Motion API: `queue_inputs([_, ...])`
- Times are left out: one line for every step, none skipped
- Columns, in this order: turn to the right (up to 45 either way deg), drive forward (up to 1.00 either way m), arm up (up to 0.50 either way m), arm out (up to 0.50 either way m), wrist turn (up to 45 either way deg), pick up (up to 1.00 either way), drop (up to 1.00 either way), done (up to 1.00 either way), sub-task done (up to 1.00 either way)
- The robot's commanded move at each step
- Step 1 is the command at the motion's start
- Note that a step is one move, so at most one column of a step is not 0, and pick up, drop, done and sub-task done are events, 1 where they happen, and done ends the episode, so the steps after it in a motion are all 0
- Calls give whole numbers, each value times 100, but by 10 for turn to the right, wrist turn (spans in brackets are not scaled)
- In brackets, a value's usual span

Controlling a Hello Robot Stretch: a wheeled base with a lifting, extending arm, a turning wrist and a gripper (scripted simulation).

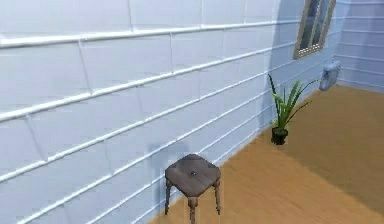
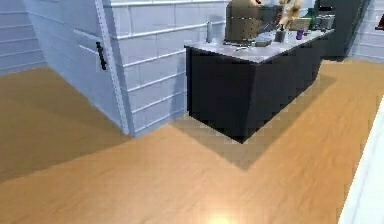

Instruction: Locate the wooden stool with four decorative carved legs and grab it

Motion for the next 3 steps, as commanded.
queue_inputs([0,15,0,0,0,0,0,0,0])
queue_inputs([-450,0,0,0,0,0,0,0,0])
queue_inputs([-390,0,0,0,0,0,0,0,0])
